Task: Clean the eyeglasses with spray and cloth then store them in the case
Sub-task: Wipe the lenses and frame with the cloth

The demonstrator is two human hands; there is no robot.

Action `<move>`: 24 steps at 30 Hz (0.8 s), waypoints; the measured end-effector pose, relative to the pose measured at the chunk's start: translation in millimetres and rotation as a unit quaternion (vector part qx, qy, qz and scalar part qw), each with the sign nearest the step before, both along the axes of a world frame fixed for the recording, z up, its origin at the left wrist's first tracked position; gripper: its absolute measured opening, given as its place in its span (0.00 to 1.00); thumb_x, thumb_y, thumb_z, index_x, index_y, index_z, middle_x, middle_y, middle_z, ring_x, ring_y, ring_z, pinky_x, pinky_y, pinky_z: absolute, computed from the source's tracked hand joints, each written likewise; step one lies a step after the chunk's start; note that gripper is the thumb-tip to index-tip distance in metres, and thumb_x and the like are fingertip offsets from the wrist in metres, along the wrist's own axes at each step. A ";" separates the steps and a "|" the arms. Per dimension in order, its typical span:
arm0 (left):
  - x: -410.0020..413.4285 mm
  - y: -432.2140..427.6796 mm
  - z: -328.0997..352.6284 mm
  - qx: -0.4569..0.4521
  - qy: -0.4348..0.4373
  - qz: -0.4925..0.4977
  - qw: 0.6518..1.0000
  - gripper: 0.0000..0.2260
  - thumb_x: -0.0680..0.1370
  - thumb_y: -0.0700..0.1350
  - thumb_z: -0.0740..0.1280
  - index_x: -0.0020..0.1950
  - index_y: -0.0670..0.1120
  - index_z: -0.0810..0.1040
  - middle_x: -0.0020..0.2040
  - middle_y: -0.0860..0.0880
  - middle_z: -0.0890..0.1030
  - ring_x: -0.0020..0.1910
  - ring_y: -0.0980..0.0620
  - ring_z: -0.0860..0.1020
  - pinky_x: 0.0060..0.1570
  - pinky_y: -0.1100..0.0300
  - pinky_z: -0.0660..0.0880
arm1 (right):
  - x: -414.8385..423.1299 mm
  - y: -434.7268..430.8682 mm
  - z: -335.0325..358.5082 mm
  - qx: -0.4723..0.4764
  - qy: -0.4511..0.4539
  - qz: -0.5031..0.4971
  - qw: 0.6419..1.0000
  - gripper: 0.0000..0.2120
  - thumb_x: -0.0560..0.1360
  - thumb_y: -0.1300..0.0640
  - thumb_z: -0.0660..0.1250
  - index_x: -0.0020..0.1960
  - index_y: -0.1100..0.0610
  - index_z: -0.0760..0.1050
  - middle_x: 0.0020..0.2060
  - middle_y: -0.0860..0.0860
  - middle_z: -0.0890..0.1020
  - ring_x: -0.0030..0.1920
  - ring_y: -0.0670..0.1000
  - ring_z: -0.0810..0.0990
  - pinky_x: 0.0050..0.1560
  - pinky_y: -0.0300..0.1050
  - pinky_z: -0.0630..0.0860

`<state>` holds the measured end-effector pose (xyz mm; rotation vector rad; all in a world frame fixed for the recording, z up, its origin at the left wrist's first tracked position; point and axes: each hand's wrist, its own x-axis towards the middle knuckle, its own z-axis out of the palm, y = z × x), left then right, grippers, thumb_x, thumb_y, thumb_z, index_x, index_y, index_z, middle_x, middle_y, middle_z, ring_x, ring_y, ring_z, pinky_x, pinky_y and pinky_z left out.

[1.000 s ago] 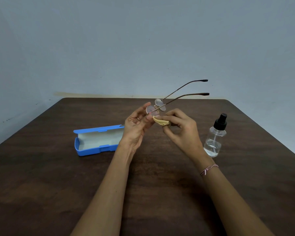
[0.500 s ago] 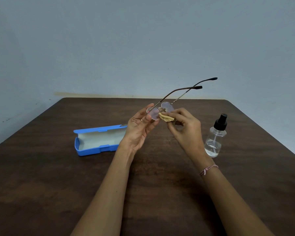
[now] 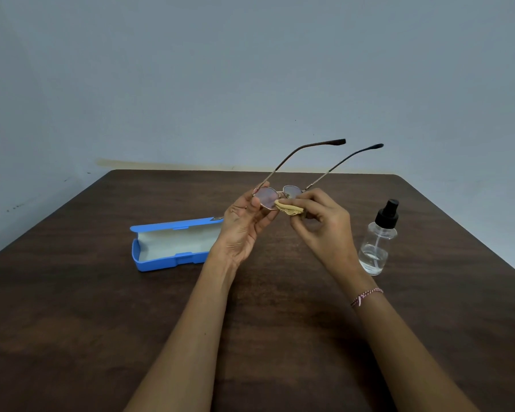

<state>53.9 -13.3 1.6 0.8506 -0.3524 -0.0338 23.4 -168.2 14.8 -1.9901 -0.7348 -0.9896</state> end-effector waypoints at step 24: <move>-0.6 -4.5 -2.9 0.086 -0.039 -0.011 0.995 0.24 0.55 0.50 0.82 0.50 0.49 0.84 0.48 0.46 0.85 0.47 0.51 0.83 0.47 0.59 0.80 | 5.0 -2.9 0.2 0.002 0.010 -0.088 0.996 0.13 0.70 0.68 0.71 0.53 0.60 0.81 0.42 0.52 0.78 0.42 0.47 0.76 0.44 0.33 0.75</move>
